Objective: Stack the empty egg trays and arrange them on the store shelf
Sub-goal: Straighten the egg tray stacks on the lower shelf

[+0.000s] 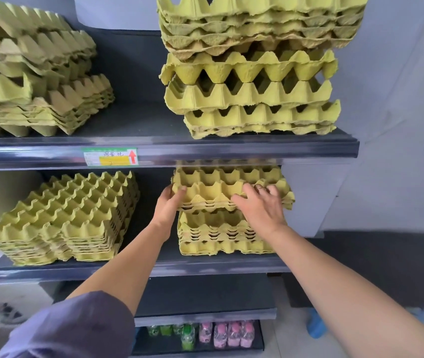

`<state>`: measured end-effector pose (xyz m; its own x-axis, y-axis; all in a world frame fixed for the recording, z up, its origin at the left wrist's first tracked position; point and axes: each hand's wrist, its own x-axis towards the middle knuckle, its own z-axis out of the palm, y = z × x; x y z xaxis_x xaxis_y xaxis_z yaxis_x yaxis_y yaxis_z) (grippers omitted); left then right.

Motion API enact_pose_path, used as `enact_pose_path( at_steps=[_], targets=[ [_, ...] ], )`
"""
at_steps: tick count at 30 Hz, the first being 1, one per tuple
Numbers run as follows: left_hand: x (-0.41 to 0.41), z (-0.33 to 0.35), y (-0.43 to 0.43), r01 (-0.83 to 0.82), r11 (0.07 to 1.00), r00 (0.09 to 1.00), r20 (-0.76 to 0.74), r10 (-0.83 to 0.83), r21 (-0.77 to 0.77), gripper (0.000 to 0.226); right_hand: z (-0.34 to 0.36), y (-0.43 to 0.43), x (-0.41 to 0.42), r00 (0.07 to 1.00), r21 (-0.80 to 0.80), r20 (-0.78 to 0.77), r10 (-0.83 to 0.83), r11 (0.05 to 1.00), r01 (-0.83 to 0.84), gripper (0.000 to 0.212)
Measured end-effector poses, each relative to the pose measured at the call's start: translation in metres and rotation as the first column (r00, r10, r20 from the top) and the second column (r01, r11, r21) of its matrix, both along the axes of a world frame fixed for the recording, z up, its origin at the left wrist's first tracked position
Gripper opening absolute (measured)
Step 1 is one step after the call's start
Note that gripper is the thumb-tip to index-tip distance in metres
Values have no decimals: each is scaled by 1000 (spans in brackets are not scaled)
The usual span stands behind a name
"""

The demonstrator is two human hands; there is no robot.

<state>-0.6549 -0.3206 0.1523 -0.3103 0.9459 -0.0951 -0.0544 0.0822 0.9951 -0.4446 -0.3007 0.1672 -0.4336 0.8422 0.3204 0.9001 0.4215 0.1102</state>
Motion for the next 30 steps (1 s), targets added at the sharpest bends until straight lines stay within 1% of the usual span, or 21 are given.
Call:
enact_pose_path(
  at_steps=[1, 2, 4, 5, 6, 8, 10, 12, 15, 17, 20, 22, 24, 27, 29, 30],
  targets=[
    [1, -3, 4, 2, 999, 1000, -12, -2, -32, 60, -1, 2, 1, 999, 0, 39, -31, 1000, 31, 34],
    [3, -6, 8, 5, 997, 999, -36, -8, -80, 63, -6, 3, 4, 998, -39, 41, -47, 998, 49, 32],
    [7, -14, 13, 22, 979, 988, -147, -53, -202, 66, -15, 4, 8, 995, -147, 26, -95, 984, 98, 27],
    [9, -18, 14, 25, 971, 977, -199, -75, -239, 65, -20, 4, 9, 995, -190, 24, -95, 977, 98, 24],
    [11, -20, 14, 23, 968, 972, -219, -79, -249, 64, -25, 4, 11, 995, -192, 53, -80, 977, 89, 24],
    [13, -24, 14, 13, 974, 978, -199, -59, -227, 63, -29, 4, 13, 995, -157, 80, -54, 985, 66, 26],
    [13, -24, 14, 2, 978, 984, -173, -39, -208, 61, -30, 4, 12, 998, -121, 40, -50, 991, 55, 25],
    [11, -24, 17, 0, 982, 989, -145, -28, -189, 57, -32, 5, 9, 998, -45, -17, -57, 997, 57, 29],
    [6, -22, 22, 3, 984, 990, -140, -28, -179, 55, -35, 8, 6, 997, -20, -17, -79, 997, 79, 29],
    [5, -24, 25, 16, 981, 982, -184, -52, -192, 54, -39, 10, 4, 996, -61, 4, -91, 994, 91, 28],
    [6, -32, 21, 14, 966, 957, -277, -88, -258, 53, -44, 14, 0, 994, -164, 76, -72, 983, 84, 29],
    [8, -39, 19, 18, 955, 957, -271, -102, -296, 54, -46, 15, 0, 992, -231, 91, -85, 967, 104, 31],
    [9, -43, 21, 21, 954, 954, -278, -109, -300, 56, -48, 17, 1, 988, -270, 118, -95, 955, 124, 38],
    [9, -45, 26, 3, 954, 938, -331, -107, -299, 57, -51, 16, 3, 985, -304, 145, -96, 943, 137, 50],
    [9, -46, 27, -25, 959, 911, -402, -94, -281, 57, -50, 15, 5, 985, -325, 147, -90, 936, 134, 57],
    [10, -46, 26, -54, 963, 880, -467, -79, -265, 58, -49, 15, 6, 986, -329, 146, -84, 935, 128, 60]
  ],
)
